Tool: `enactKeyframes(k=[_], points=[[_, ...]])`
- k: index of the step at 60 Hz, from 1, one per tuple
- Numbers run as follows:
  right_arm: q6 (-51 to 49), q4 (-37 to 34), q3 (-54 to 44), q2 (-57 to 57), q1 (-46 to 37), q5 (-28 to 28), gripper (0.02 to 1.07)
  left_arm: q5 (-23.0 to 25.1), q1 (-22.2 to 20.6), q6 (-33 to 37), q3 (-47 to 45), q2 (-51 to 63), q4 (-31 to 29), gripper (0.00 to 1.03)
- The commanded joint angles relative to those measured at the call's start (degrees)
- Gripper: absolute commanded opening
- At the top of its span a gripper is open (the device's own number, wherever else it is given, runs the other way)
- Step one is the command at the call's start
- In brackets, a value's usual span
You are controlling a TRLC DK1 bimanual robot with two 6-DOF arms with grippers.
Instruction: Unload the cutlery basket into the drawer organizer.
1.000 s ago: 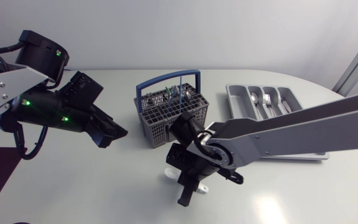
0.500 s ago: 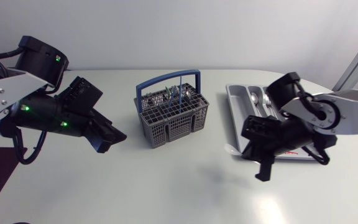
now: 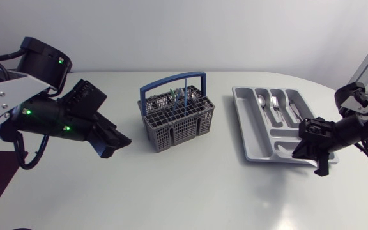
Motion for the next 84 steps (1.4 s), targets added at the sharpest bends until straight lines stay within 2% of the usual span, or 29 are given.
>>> enactKeyframes(k=[1, 14, 38, 39, 41, 46, 50, 53, 59, 66, 75, 84], points=[[-9.3, 0.2, 2.0, 2.8, -2.9, -1.4, 0.15, 0.9, -0.4, 0.4, -1.3, -1.1, 0.2, 0.97], [-16.9, 5.3, 2.6, 5.2, -4.8, -2.1, 0.12, 0.9, -1.1, -0.2, -1.1, -0.6, 0.4, 0.97], [-16.8, 17.6, -4.3, 6.9, -2.1, 1.3, 0.11, 0.8, -1.9, -1.0, -1.0, -0.2, 0.6, 0.97], [-16.8, 18.0, -4.8, 6.7, -2.0, 1.6, 0.13, 0.8, -1.9, -1.0, -1.0, -0.2, 0.6, 0.97], [-16.8, 19.0, -6.1, 6.0, -1.7, 1.9, 0.23, 0.8, -1.9, -1.0, -1.1, -0.2, 0.6, 0.97], [-16.9, 20.4, -9.0, 3.0, -1.3, 2.0, 0.56, 0.8, -1.9, -1.0, -1.2, -0.1, 0.8, 0.97], [-16.6, 20.4, -10.2, 1.0, -1.1, 2.9, 0.78, 0.8, -1.9, -1.0, -1.4, -0.1, 1.0, 0.97], [-16.2, 20.5, -11.0, -1.3, -0.9, 3.1, 0.88, 0.8, -1.9, -1.0, -1.4, -0.1, 1.1, 0.97], [-15.0, 19.6, -10.7, -7.1, -0.8, 2.9, 0.94, 0.8, -1.7, -0.8, -1.6, 0.0, 1.3, 0.97], [-10.7, 15.2, -8.1, -13.0, 0.8, 0.8, 0.98, 0.8, -1.3, -0.8, -2.0, 0.0, 1.8, 0.97], [1.7, 13.2, -3.6, -14.4, 7.2, 0.1, 0.98, 0.8, 0.0, -1.4, -2.2, 1.4, 3.0, 0.97], [18.3, 13.6, 1.3, -10.3, 13.9, -1.3, 0.98, 0.9, 2.3, -2.6, -2.1, 3.8, 5.5, 0.97]])
